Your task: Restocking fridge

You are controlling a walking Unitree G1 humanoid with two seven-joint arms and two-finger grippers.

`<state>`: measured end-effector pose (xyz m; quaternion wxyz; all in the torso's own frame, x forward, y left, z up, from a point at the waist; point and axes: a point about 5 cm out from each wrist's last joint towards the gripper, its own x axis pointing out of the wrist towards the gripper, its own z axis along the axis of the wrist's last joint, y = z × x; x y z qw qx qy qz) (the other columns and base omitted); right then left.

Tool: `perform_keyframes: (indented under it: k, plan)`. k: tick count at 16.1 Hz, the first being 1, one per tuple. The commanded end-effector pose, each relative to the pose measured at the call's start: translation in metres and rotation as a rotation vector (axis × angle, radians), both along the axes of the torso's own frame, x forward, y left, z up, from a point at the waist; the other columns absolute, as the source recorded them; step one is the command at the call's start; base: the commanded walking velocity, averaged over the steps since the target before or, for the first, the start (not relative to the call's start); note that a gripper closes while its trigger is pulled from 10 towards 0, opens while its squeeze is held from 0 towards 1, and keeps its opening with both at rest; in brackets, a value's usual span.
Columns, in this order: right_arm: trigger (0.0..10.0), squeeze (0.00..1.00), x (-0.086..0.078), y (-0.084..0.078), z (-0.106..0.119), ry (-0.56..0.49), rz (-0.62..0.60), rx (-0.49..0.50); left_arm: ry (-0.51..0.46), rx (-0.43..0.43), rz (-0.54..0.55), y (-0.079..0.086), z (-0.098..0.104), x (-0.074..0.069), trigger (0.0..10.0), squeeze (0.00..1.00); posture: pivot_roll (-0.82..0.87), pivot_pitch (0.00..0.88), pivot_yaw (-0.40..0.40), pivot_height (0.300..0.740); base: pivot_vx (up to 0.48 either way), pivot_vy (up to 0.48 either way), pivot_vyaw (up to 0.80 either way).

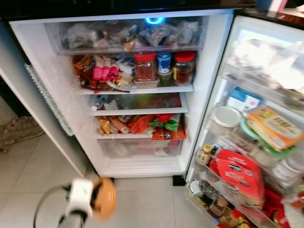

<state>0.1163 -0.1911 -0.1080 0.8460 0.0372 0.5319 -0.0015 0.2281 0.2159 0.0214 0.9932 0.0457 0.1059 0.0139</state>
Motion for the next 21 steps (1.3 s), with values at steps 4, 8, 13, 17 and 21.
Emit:
perform_keyframes:
  k: [4,8,13,17,21]
  plan:
    - [10.0,0.0,-0.007,0.001,-0.002,0.03,0.034,0.005,-0.132,-0.564,0.027,-0.036,0.042,0.015,10.0,0.0,-0.04,0.06,0.021,0.74,0.0,0.0,0.0]
    - [10.0,0.0,-0.001,-0.002,0.0,0.014,0.147,-0.043,-0.099,-0.564,0.023,-0.034,0.043,0.015,10.0,0.0,-0.04,0.064,0.01,0.74,0.0,0.0,0.14]
    - [10.0,0.0,-0.001,-0.003,0.0,0.017,0.14,-0.053,-0.071,-0.56,0.014,-0.034,0.045,0.017,10.0,0.0,-0.05,0.063,0.013,0.74,0.0,0.0,0.8]
    - [10.0,0.0,-0.002,-0.002,0.0,0.023,0.127,-0.046,-0.065,-0.552,-0.003,-0.037,0.047,0.019,10.0,0.0,-0.05,0.062,0.015,0.74,0.0,0.0,0.51]
    - [10.0,0.0,-0.002,-0.001,0.0,0.014,0.097,-0.034,-0.068,-0.549,-0.004,-0.036,0.048,0.022,10.0,0.0,-0.04,0.052,0.02,0.74,0.0,0.0,0.0]
